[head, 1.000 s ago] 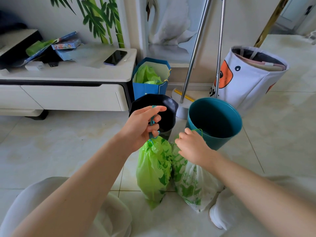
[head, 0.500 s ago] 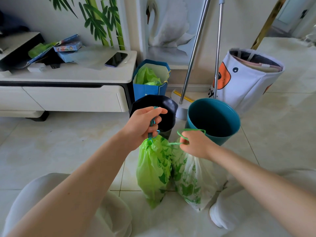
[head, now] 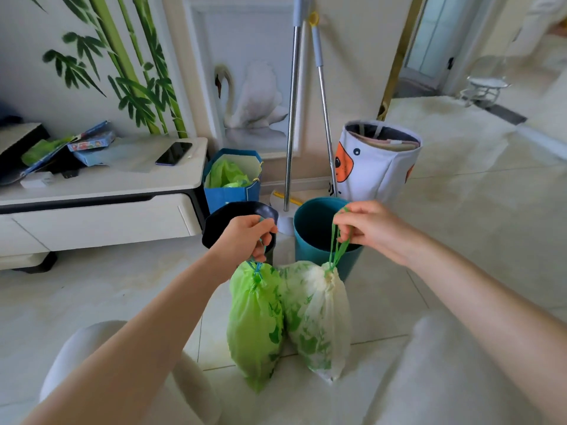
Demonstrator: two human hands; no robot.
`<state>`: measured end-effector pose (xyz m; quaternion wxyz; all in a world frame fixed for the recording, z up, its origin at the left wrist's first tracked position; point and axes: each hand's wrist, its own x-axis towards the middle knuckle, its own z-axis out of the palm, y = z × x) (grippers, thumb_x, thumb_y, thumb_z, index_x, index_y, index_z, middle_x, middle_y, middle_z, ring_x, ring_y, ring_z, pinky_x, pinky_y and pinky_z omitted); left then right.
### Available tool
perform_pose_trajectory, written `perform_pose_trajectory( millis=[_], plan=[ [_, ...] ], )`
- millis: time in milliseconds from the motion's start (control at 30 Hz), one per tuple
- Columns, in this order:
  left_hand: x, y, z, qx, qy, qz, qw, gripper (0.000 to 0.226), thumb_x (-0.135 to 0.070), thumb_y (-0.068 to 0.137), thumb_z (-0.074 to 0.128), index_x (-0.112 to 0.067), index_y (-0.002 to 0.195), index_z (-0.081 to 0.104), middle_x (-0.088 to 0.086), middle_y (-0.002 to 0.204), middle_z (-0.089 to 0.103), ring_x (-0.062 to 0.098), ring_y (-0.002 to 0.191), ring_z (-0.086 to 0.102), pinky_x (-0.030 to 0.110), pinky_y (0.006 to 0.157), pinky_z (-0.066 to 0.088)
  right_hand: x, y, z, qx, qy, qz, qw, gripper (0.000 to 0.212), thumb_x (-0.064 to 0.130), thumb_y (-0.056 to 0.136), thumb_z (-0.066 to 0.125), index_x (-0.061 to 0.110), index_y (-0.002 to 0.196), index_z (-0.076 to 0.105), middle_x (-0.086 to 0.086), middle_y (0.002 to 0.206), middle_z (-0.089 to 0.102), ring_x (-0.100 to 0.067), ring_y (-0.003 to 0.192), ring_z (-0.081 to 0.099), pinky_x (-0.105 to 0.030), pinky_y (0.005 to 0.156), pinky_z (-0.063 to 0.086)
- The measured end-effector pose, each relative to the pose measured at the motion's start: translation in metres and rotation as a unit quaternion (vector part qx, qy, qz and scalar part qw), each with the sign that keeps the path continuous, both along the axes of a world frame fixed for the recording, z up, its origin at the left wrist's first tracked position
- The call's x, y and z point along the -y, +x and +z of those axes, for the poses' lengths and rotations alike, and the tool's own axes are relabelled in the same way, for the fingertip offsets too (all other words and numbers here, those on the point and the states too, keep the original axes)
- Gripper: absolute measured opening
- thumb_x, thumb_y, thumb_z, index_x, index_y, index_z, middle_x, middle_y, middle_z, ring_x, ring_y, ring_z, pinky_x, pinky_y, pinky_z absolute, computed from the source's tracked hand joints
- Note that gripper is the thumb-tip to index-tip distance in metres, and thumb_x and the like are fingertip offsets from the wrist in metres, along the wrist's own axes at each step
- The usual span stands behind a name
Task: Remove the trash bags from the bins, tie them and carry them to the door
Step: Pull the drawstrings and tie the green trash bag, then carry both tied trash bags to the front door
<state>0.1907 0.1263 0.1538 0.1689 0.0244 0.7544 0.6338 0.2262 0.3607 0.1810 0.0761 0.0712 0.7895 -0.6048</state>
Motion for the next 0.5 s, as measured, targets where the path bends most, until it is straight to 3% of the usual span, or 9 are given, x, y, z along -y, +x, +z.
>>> perform_pose_trajectory(
  millis=[133,267,500],
  plan=[
    [-0.043,0.009,0.017,-0.005,0.006,-0.065,0.998,0.026,-0.019,0.100,0.047,-0.004,0.084,0.061,0.001,0.055,0.045,0.012,0.036,0.034,0.024,0.042,0.038,-0.034,0.021,0.011,-0.012,-0.007,-0.055,0.998,0.018,0.010,0.087,0.059,0.008,0.070,0.057,-0.004,0.057,0.051,-0.018,0.055,0.048,-0.033,0.065,0.045],
    [-0.091,0.019,0.032,-0.001,0.044,-0.105,0.993,0.023,-0.018,0.101,0.044,-0.006,0.089,0.059,-0.002,0.054,0.041,0.011,0.036,0.028,0.022,0.041,0.032,-0.067,0.040,0.017,-0.036,-0.020,-0.117,0.992,0.011,0.009,0.088,0.059,0.001,0.081,0.060,-0.008,0.062,0.048,-0.017,0.054,0.042,-0.028,0.056,0.040],
    [-0.174,0.027,0.042,0.012,0.072,-0.157,0.985,0.024,-0.021,0.102,0.041,-0.008,0.089,0.058,-0.001,0.058,0.033,0.010,0.042,0.022,0.017,0.036,0.026,-0.121,0.067,0.021,-0.061,-0.029,-0.188,0.980,0.015,0.014,0.083,0.063,0.001,0.076,0.063,-0.016,0.070,0.050,-0.019,0.056,0.045,-0.039,0.069,0.038]
  ],
)
